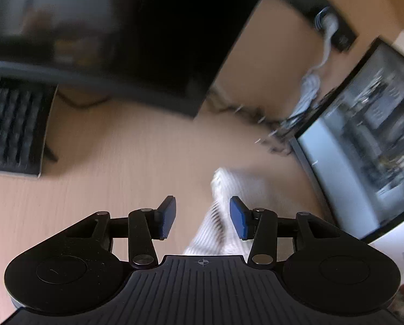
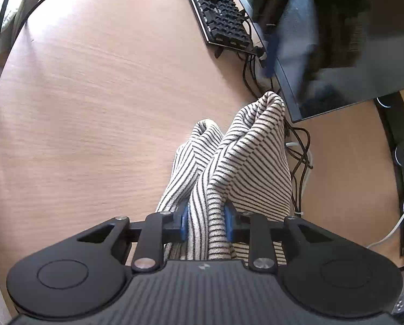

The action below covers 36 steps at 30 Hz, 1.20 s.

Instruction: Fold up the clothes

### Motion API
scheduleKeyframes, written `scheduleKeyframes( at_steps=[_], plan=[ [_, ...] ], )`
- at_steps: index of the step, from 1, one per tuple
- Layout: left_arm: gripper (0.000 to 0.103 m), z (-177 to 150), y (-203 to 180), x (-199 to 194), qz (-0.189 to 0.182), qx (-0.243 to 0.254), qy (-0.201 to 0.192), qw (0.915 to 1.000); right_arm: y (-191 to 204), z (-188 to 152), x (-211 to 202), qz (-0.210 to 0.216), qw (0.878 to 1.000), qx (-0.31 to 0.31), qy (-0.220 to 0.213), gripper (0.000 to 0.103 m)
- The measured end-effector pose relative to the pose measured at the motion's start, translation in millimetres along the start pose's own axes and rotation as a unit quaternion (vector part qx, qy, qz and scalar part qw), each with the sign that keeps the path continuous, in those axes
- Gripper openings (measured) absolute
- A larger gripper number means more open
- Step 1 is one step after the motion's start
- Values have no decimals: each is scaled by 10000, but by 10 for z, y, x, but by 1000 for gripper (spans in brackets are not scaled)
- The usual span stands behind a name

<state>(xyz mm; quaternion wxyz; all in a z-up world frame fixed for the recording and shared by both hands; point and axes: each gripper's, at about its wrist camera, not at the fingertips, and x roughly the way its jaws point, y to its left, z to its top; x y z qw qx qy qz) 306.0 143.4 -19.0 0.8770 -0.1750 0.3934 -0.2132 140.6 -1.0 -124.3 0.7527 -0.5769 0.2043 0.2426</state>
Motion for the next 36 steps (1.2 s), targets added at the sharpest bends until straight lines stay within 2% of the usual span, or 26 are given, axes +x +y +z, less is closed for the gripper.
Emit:
scheduleKeyframes(
  at_steps=[3,4,6,9,11,12,14,17,18,19,22,24,27,30,31,34,36],
  plan=[
    [48,-35,-152,21,-666,90,76,9977,22,50,-14,-46,10000,8,74,27],
    [48,-76,-215,85,-723,176,149,9971,18,79,-38,-27,9999,126,109,27],
    [47,-167,-348,241,-740,384,310,9960,-11,132,-88,35,9990,412,175,28],
    [45,-325,-379,466,-259,961,472,9939,-259,115,-216,441,9897,1344,212,34],
    [45,-366,-258,557,-130,1028,536,9932,-472,63,-372,862,9726,2156,99,44],
    [45,-369,-193,587,-156,988,551,9935,-583,25,-453,1016,9605,2591,27,51],
    [47,-354,-137,611,-267,959,544,9936,-815,-74,-607,1222,9304,3453,-148,58],
    [50,-357,-134,678,-345,1098,511,9920,-1088,-266,-778,1238,8812,4552,-316,66],
    [51,-372,-124,698,-365,1117,506,9918,-1135,-236,-765,1169,8712,4758,-305,68],
    [51,-375,-112,699,-380,1091,501,9920,-1188,-219,-705,1067,8670,4861,-252,69],
    [52,-377,-83,690,-389,973,483,9933,-1154,-486,-257,933,8762,4726,157,70],
    [53,-391,-90,694,-321,892,462,9944,-992,-601,-84,1064,8809,4594,406,74],
    [55,-448,-139,679,-83,858,414,9954,-903,-801,7,1169,8692,4800,191,84],
    [64,-498,-205,681,260,724,282,9966,-904,-919,-24,1318,8610,4912,-12,85],
    [71,-512,-221,706,428,565,273,9971,-906,-959,-22,1386,8565,4971,-70,86],
    [74,-568,-237,768,640,54,287,9975,-935,-1049,-60,1656,8518,4960,-321,90],
    [74,-599,-291,722,829,-58,162,9964,-944,-1091,-32,2009,8512,4822,-499,103]
  ],
)
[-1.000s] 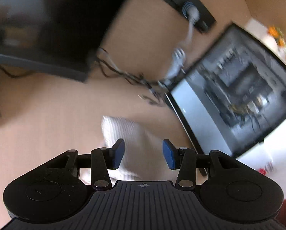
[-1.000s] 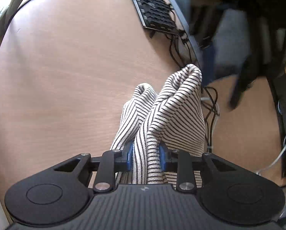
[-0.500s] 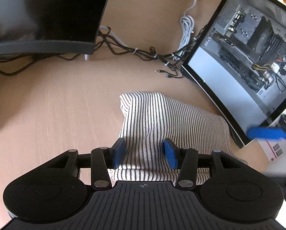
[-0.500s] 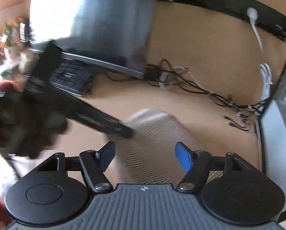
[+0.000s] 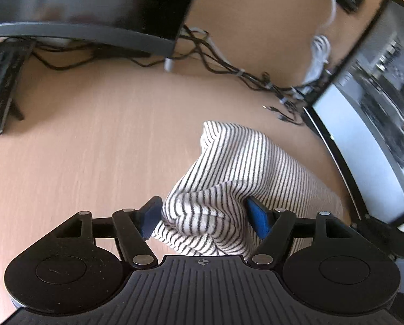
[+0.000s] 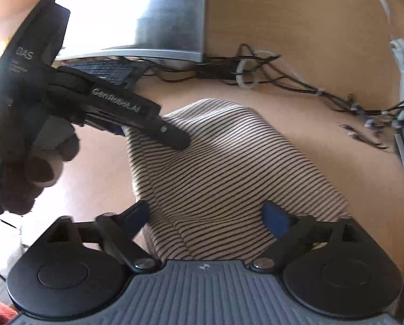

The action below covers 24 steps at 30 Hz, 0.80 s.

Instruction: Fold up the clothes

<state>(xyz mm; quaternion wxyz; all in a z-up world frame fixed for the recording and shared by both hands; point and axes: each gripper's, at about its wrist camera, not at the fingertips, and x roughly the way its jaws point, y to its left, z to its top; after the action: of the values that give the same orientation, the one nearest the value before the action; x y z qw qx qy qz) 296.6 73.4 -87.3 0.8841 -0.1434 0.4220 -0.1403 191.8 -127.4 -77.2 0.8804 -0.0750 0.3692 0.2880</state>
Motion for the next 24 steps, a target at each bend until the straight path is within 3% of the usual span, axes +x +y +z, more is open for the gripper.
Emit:
scheduleKeyframes(
  at_steps=[5,10,13,17,20,23,24],
  plan=[
    [72,-123,-225,-334,623,-559,-376,9958,207,-202,42,-116,9898,-1417,-23,103],
    [77,-359,-436,-466,764,-1337,-367,9874,142,-225,10,196,9874,-1566,-102,103],
    [71,-399,-536,-347,877,-1245,-204,9881,2,-150,-121,606,9889,-1352,-119,103],
    [71,-380,-535,-259,1127,-1010,-151,9884,-283,-24,-447,989,9919,-763,-233,103],
    [72,-387,-546,-273,1177,-878,-196,9890,-469,56,-678,784,9948,-469,-443,103],
    [72,-414,-535,-265,1164,-887,-195,9890,-628,129,-594,420,9978,-186,-484,102],
    [73,-415,-525,-261,1149,-907,-196,9890,-684,150,-497,380,9984,-44,-426,94]
  ],
)
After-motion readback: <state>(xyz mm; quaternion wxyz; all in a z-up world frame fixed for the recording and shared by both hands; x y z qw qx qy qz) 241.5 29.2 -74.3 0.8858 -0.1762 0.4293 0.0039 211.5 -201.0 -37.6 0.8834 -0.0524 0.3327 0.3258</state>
